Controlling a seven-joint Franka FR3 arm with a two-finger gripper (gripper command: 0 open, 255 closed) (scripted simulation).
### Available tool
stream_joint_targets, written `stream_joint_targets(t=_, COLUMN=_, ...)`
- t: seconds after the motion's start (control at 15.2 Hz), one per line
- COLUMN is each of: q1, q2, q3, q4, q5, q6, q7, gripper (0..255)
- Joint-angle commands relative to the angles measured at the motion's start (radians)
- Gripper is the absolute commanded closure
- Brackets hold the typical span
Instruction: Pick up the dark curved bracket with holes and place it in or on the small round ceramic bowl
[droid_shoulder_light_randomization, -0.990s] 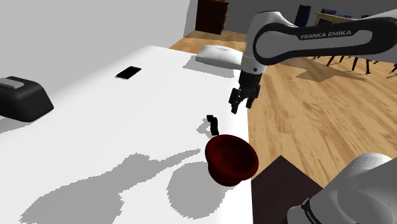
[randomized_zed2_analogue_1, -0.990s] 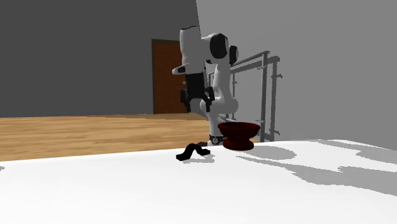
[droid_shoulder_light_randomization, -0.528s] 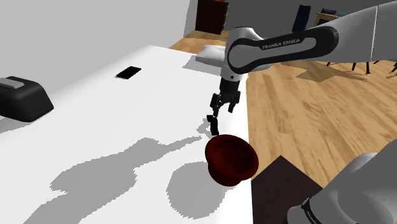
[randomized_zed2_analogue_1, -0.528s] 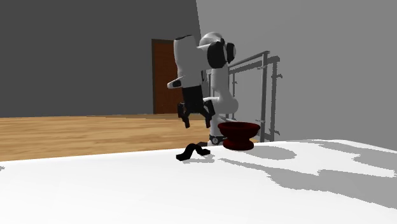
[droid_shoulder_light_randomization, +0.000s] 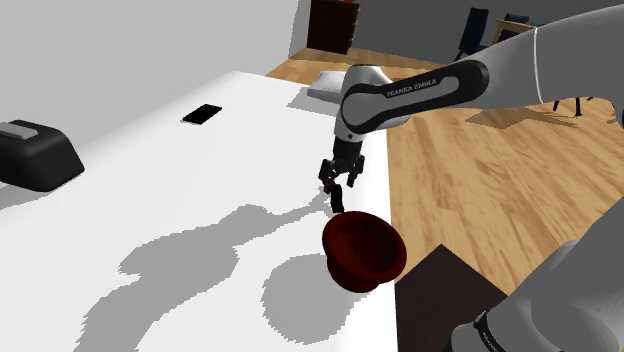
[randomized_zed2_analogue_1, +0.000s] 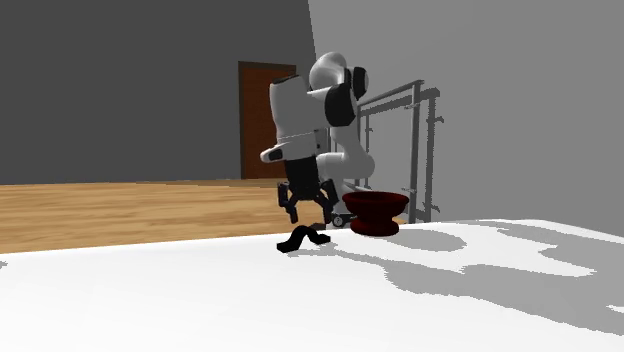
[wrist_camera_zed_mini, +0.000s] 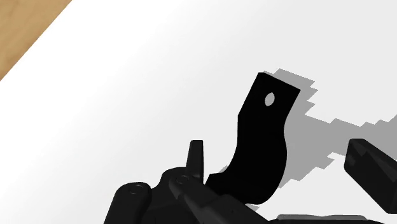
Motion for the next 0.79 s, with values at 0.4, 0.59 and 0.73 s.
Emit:
stream_joint_targets(t=0.4, q1=0.003, q2=0.013, q3=0.003, q4=-0.021, q5=0.002, q6=0.035, q7=0.001, gripper=0)
stream_joint_targets(t=0.59, q1=0.003, q2=0.013, q3=0.003, q4=-0.021, q5=0.002, q6=0.034, q7=0.001, gripper=255)
stream_joint_targets(t=0.73, q1=0.003, q2=0.013, q3=0.003, q4=-0.021, q5=0.002, q6=0.034, q7=0.001, gripper=255)
